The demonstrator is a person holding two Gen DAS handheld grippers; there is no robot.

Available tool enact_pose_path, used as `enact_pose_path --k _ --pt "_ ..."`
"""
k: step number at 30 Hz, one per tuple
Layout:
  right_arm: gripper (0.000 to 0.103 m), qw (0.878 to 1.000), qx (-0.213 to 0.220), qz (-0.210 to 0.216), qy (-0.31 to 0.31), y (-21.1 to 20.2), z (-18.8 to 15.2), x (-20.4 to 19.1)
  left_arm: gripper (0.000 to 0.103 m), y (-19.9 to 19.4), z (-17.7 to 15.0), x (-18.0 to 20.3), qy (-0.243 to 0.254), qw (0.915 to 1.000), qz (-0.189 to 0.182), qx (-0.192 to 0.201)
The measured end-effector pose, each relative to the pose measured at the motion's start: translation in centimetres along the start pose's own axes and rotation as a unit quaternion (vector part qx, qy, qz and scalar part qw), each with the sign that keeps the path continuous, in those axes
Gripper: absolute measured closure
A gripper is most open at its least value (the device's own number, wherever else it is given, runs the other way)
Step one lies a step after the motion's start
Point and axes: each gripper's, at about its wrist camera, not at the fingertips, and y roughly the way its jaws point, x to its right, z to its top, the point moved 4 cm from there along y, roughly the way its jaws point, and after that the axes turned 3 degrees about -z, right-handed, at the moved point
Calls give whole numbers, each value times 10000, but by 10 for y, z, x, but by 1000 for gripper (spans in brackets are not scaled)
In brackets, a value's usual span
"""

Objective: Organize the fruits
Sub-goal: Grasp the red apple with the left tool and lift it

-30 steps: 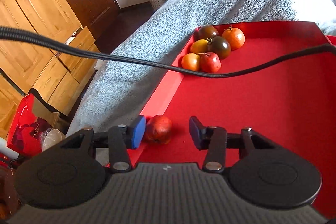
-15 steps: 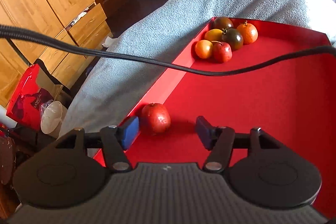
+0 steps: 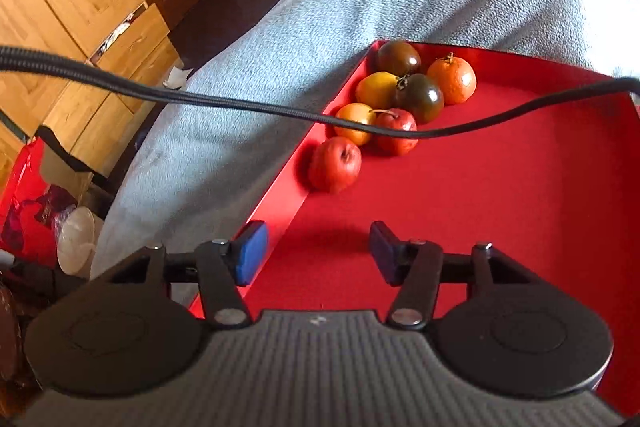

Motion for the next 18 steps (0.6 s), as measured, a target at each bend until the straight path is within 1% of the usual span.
enact_pose_path --k 2,4,6,8,11,13,15,16,17,18 --pt "62 10000 -9 -31 -13 0 0 1 34 2 6 8 195 9998 68 -18" --pt "62 10000 -59 -69 31 2 -2 5 33 5 12 18 457 9988 141 65" --pt "62 9999 -115 -105 61 5 -4 6 33 9 15 26 654 9973 254 222" --pt "62 9997 -143 -202 22 7 -5 7 33 13 18 32 788 9957 253 404" --pt "62 9997 -140 -155 90 8 -5 10 33 19 21 38 1036 9921 299 634" --pt "62 9997 -136 -175 60 9 -6 9 33 23 23 37 1086 9910 243 745" --pt "62 9997 -129 -184 66 10 -5 10 33 24 20 30 928 9921 76 837" --pt "62 9997 -122 -182 86 10 -6 10 33 24 19 29 931 9918 30 870" --pt "62 9997 -117 -191 98 10 -5 11 37 25 18 28 927 9916 -17 906" --pt "62 9997 -114 -195 98 10 -5 10 42 25 18 26 848 9923 -187 880"
